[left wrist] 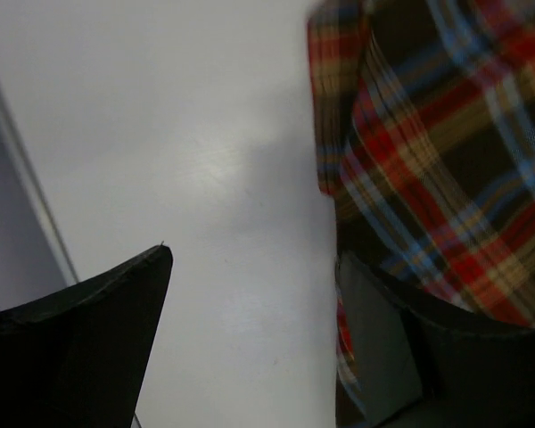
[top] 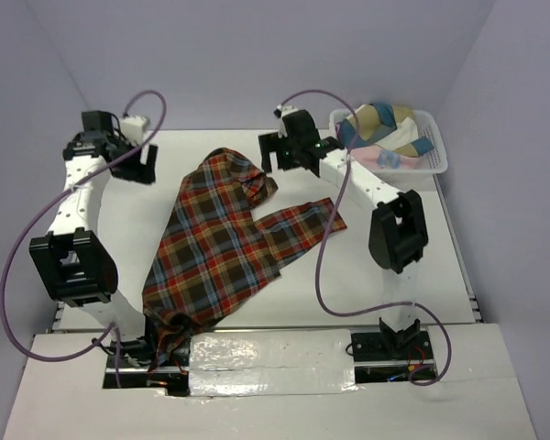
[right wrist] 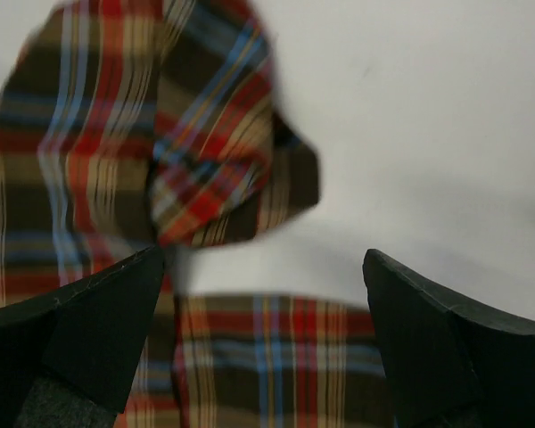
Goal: Fold and stack the long sleeve shirts
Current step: Move the shirt to the center of the board
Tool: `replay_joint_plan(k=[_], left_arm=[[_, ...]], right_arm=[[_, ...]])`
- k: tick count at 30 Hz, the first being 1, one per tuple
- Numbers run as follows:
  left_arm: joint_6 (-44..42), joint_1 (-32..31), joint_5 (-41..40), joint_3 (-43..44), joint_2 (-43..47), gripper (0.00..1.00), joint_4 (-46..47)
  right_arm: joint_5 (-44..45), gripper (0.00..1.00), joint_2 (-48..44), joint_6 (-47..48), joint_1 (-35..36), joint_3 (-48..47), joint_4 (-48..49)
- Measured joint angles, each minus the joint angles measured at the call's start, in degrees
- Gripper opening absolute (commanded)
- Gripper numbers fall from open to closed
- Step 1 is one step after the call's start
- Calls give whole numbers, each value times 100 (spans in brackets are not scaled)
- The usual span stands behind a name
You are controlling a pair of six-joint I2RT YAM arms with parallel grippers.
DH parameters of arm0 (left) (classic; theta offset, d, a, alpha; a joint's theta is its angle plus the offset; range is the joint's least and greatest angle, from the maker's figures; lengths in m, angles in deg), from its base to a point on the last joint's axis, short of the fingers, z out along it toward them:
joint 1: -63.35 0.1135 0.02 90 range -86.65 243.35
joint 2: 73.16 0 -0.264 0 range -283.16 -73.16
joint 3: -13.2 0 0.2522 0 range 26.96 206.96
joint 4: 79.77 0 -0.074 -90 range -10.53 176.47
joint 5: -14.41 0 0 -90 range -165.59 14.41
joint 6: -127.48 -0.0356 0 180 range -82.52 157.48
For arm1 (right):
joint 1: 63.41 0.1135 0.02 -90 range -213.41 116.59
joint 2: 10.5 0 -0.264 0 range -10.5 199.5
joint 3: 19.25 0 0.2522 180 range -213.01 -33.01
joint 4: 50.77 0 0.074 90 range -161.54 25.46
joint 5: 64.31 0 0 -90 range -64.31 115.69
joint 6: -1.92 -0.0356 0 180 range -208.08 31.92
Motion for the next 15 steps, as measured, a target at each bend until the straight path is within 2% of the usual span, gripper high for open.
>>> replay_joint_plan(k=[3, 7, 9, 15], left_arm=[[-407, -273, -22, -824, -81, 90, -114], [-680, -920, -328, -1637, -557, 90, -85], [-673, -1080, -348, -1659, -861, 90, -50], [-470, -1034, -210, -1276, -1512, 90, 129]], right_arm=[[-122, 100, -693, 146, 269, 1119, 28], [-404, 100, -1233, 160, 568, 1985, 164], [-483, 100, -1405, 179, 667, 2426, 310], [-564, 100, -1502, 334, 1014, 3521, 503]])
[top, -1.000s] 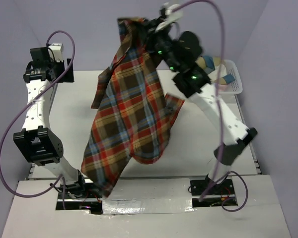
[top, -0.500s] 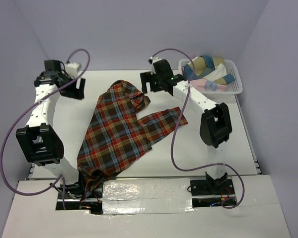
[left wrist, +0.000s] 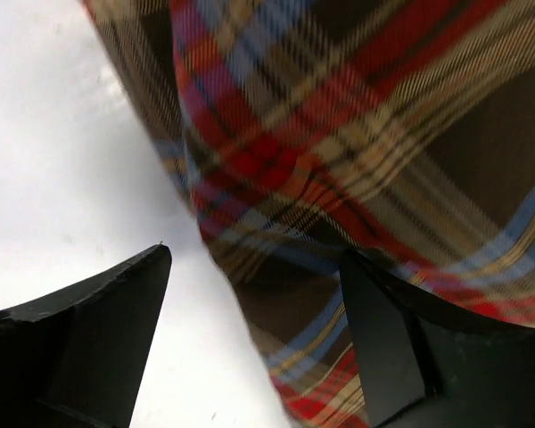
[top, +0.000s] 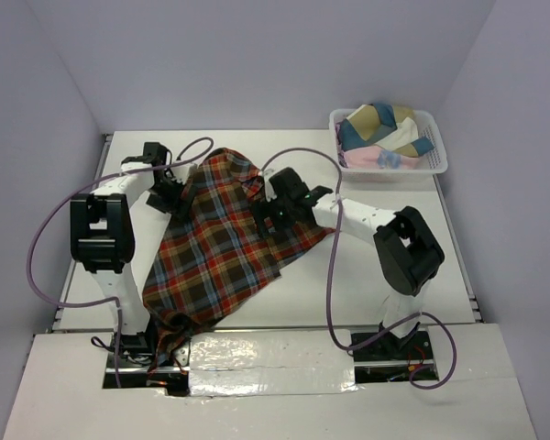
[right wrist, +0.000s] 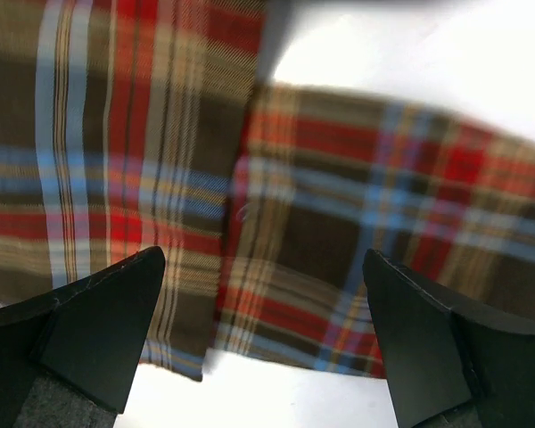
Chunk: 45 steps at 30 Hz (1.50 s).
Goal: Fold and stack the long sleeve shirts
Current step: Move the shirt to the center of the board, then flatten the shirt out
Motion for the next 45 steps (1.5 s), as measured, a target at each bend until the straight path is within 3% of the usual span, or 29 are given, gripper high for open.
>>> replay_joint_plan(k=[2, 4, 5, 6, 7, 11, 15, 19, 22, 25, 29, 32, 33, 35, 36, 37, 41, 45], left_arm=[[101, -22, 146, 118, -155, 87, 101], [157, -87, 289, 181, -286, 74, 140], [227, -138, 378, 221, -372, 49, 140], [234, -203, 466, 271, -481, 32, 116], [260, -249, 527, 372, -595, 0, 33], [313, -190, 850, 1021, -942, 0, -457], [614, 592, 968, 2317, -1117, 0, -1167], [852, 1735, 518, 3864, -852, 0, -850], [804, 2124, 83, 3923, -2, 0, -422], [496, 1508, -254, 3434, 1049, 0, -149], [42, -398, -297, 2566, 1744, 0, -4], [-227, -1659, 4, 1899, 1561, 15, -166], [-345, -1969, 63, 1690, 1451, 30, -262], [-581, -2601, 153, 1209, 1239, 47, -444], [-675, -2916, 212, 953, 1158, 88, -555], [-813, -3211, 308, 732, 1102, 99, -686], [-1001, -3906, 765, 522, 1154, 99, -1082], [-1010, -3438, 1049, 846, 1397, 99, -1075]], right_arm=[[4, 99, 2, 70, 177, 205, 17], [52, 97, 31, 125, 315, 297, 35], [76, 96, 68, 127, 378, 304, 37], [131, 96, 118, 122, 417, 304, 46], [208, 96, 177, 120, 435, 304, 48], [518, 96, 210, 87, 417, 304, 63], [872, 96, 42, 81, 382, 299, 98], [1217, 97, -380, 90, 352, 278, 142], [1429, 98, -758, 101, 334, 190, 199], [1587, 98, -935, 101, 321, -70, 297], [1773, 100, -1001, 57, 278, -348, 348], [1847, 100, -1126, -199, 92, -367, 260], [1845, 100, -1193, -332, -57, -365, 195], [1810, 100, -1368, -741, -472, -341, 68], [1801, 100, -1491, -964, -754, -282, 42], [1821, 100, -1628, -1174, -1027, -208, -22], [2175, 100, -2118, -1561, -1679, 170, -195], [2184, 100, -2328, -1526, -1534, 284, -249]])
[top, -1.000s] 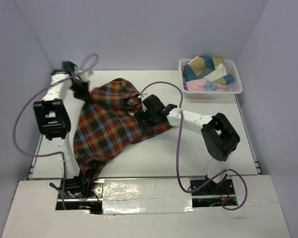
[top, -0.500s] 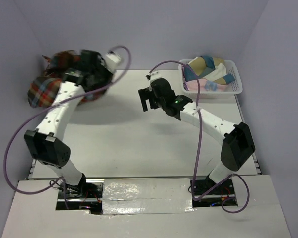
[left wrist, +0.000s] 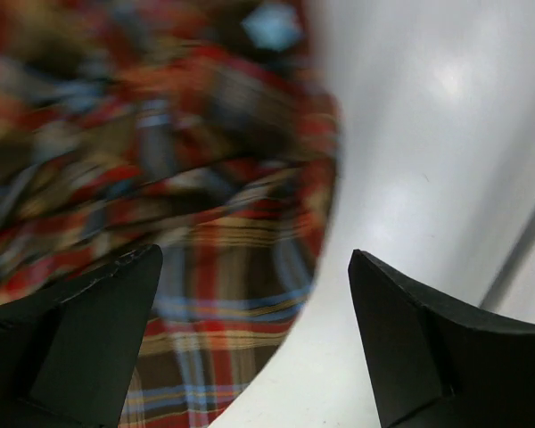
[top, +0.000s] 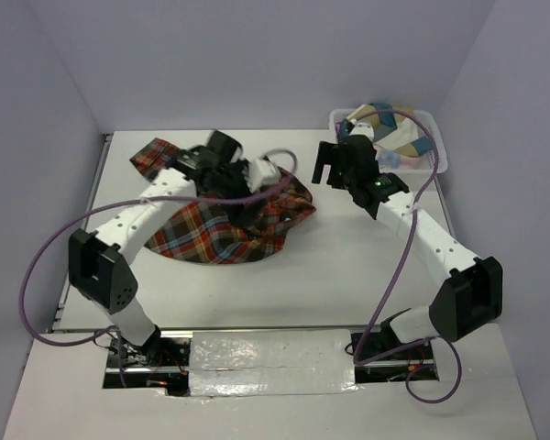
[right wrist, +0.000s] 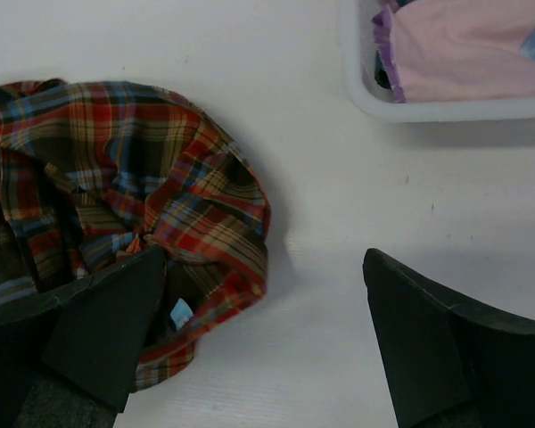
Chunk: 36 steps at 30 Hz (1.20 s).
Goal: Fold and stack the long sleeve shirts
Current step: Flatten the shirt out
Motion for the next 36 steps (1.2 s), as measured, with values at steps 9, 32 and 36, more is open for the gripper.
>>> replay_joint_plan(k=[9, 32, 36], left_arm=[[1364, 3539, -249, 835, -212, 72, 824], [210, 4424, -1469, -1915, -1019, 79, 1231], [227, 4439, -1558, -1958, -1012, 33, 1373]], right_arm=[[-426, 66, 455, 487, 988, -33, 229], [-1834, 100, 1075, 2004, 1880, 411, 275], [-1790, 83, 1746, 2332, 1880, 328, 247]])
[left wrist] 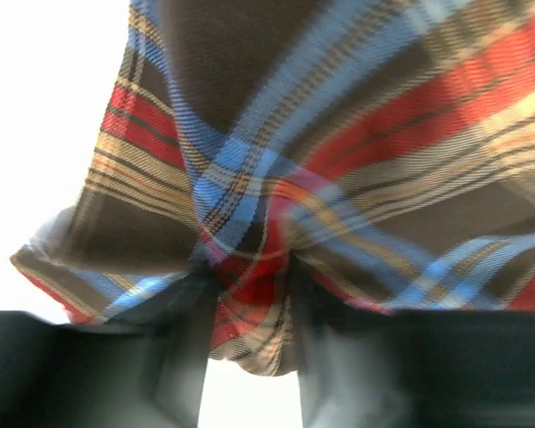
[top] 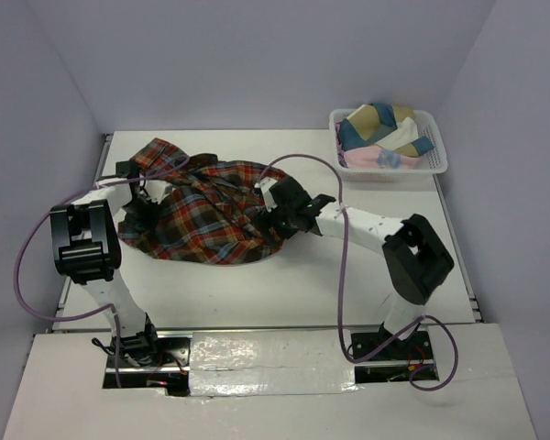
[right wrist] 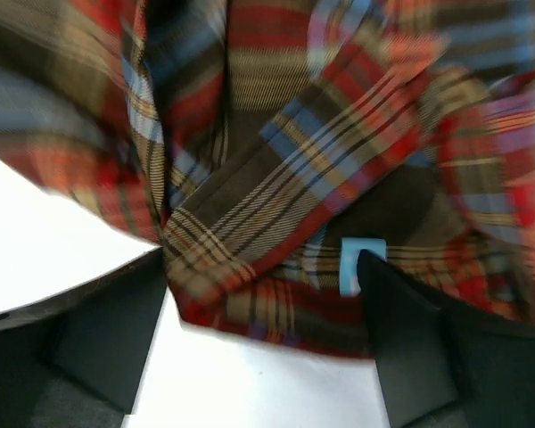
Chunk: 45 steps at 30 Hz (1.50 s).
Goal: Fold and stack the long sleeve shirts
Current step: Flatten the shirt out
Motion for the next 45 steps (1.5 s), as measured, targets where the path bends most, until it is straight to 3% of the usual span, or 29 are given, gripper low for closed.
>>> replay_joint_plan(k=[1, 2, 4, 5, 9, 12, 19, 22, 25, 28, 35, 36, 38, 39, 41, 42, 45], left_arm=[[-13, 7, 7, -17, 22, 2, 22], [-22, 11, 15, -48, 48, 0, 50], [-35, 13, 37, -94, 105, 0, 52], [-35, 13, 44, -98, 118, 0, 37], [-7, 22, 52, -4, 140, 0, -116], [31, 26, 59, 538, 140, 0, -444], [415, 39, 195, 3550, 144, 0, -627], [448, 44, 308, 4402, 358, 0, -476], [387, 44, 466, 4385, 970, 0, -330], [136, 44, 601, 3722, 1766, 0, -227], [-374, 116, 481, 1482, 2402, 2, -214], [-485, 138, 415, 1060, 2354, 11, -280], [-680, 164, 334, 269, 2225, 28, -413], [-826, 173, 304, -105, 2175, 47, -544], [-1128, 186, 269, -715, 2140, 64, -857], [-1270, 190, 262, -925, 2140, 66, -1106], [-1652, 197, 299, -1054, 2149, 66, -1709]], right_arm=[[13, 73, 149, 42, 2, 0, -37], [26, 46, 280, 87, 2, -7, -94], [138, 20, 507, 155, 4, -72, -267], [234, 0, 592, 157, 4, -125, -332], [590, 0, 645, 197, -59, -509, -595], [726, 0, 645, 282, -275, -1204, -787], [717, 0, 660, 293, -1189, -4138, -1062], [719, 0, 470, 328, -1475, -4802, -874], [743, 0, 22, 498, -1550, -4701, -780], [767, 0, -573, 691, -1519, -4081, -573], [693, 0, -2428, 358, -1397, -614, 264], [715, 4, -2577, 192, -1346, -153, 249], [730, 29, -2747, -319, -1198, 748, 245], [721, 62, -2782, -590, -1126, 1139, 175], [682, 74, -2798, -1156, -1014, 1908, -48], [649, 83, -2815, -1349, -986, 2173, -184], [767, 88, -3152, -1886, -977, 2658, -555]])
